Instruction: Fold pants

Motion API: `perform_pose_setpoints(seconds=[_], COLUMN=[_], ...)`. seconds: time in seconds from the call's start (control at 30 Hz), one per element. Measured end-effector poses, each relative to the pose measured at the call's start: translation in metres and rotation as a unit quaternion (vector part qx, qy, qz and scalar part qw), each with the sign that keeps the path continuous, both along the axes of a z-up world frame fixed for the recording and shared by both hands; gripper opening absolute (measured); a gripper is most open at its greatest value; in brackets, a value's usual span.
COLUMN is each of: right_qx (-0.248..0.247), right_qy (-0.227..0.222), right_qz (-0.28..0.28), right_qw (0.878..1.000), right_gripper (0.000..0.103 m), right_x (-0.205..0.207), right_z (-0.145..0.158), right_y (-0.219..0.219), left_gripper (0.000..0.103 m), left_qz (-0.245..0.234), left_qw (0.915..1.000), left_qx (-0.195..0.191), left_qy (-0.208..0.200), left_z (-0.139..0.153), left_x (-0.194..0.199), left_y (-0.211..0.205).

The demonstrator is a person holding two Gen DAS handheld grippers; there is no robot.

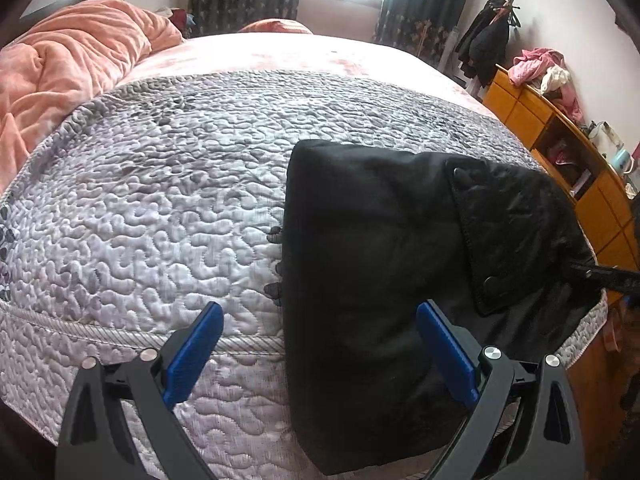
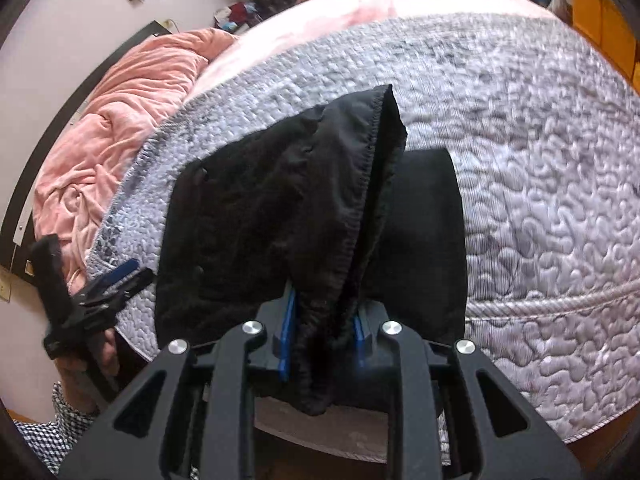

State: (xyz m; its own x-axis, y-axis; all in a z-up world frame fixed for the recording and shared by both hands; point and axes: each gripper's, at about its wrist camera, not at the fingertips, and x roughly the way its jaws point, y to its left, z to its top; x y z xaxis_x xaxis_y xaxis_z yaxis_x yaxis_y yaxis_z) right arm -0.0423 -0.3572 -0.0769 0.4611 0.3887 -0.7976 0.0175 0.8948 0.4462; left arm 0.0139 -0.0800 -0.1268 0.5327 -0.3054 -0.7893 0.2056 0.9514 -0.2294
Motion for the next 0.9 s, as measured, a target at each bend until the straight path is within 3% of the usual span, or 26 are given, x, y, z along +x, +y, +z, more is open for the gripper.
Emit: perform_pose_setpoints(seconds=[0.13,0.33,0.5,0.67,0.8,0.9], right_qx=[0.004,0.005,-0.022,-0.036,-0.030,0.003], right_qy=[0.009,-0.016,0.015,0.042,0.003,-0.022], right_qz=[0.008,0.054,0.041,0.044,0.025,0.018], right_qw=[1.000,0.998,0.999,0.997,0.999,1.000], right_gripper=[0.023,0.023,0.025,0.044,0.061,0.063], right_x=[0.002,0.005,0.013,0.010,0.009,0.023], right_z=[-0.013,-0.003,-0.014,-0.023,0.006,0.024], right_y=[0.007,0.034,0.036,0.035,0.019,0.005], left_gripper=[0.098,0.098,0.098,0.098,0.098,0.098], left_qz=[-0.001,0.008,0.007,0.004,0.003,0.004], left_qw=[1.0000,1.0000,0.9999,0.9999,0.9999,1.0000], left_qx=[0.002,0.000,0.000,0.000,0.004,0.004], left_qy=[0.002,0.004,0.008,0.017,0.012,0.007], left_z=[-0.002,-0.003,-0.006,-0.013,-0.013,-0.009], left_x=[0.001,0.003,0.003,0.003,0.001,-0.001], left_y=[-0.001,0.003,0.005,0.003,0.005,0.005])
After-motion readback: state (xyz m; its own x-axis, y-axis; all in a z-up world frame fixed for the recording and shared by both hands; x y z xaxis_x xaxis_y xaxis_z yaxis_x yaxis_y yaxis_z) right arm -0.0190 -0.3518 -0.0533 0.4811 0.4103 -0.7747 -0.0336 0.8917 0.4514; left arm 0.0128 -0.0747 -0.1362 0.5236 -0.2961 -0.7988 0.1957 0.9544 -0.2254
